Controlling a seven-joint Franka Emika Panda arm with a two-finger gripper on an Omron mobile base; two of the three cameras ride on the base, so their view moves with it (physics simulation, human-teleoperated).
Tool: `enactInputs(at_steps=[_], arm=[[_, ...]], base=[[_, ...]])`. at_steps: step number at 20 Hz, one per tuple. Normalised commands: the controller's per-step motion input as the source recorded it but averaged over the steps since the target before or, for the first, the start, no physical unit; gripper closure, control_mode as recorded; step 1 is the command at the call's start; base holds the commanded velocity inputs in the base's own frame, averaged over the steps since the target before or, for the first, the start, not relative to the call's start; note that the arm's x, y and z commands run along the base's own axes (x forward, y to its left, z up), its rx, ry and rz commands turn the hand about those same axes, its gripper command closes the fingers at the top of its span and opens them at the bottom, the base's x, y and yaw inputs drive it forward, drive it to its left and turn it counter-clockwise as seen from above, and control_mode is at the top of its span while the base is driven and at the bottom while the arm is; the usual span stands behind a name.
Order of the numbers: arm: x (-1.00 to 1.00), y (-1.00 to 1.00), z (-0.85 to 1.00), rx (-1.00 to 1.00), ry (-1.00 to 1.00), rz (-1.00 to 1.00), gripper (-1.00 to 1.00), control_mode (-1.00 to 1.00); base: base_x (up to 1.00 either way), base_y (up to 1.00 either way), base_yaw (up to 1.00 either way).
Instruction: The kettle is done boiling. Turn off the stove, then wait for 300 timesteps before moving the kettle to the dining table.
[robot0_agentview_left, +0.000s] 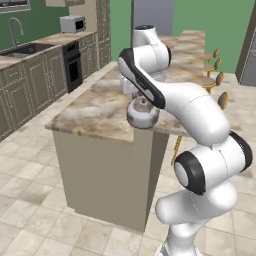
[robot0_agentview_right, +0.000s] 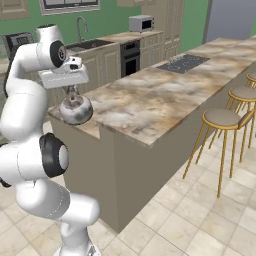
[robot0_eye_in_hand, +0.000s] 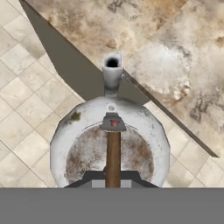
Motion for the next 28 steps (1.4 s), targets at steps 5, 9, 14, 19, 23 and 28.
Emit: enactInputs(at_steps=[5,9,14,19,23,28], arm=[[0.08,-0.34,0.01,0.0,-0.02,-0.13,1.0,-1.0],[0.15,-0.36,0.0,0.0,0.0,-0.12,1.0,-1.0],[0.18,-0.36,-0.04,0.01,0.0,-0.05,1.0,-1.0],[0.21,-0.33,0.0,0.04,0.0,-0.03,1.0,-1.0],[0.22,-0.28,0.0,0.03,0.0,-0.02,1.0,-1.0],[0.27,-0.24,0.0,0.03,0.0,-0.02,1.0,-1.0]], base=[[0.0,0.0,0.0],[0.0,0.0,0.0],[0.0,0.0,0.0],[0.0,0.0,0.0],[0.0,0.0,0.0],[0.0,0.0,0.0]])
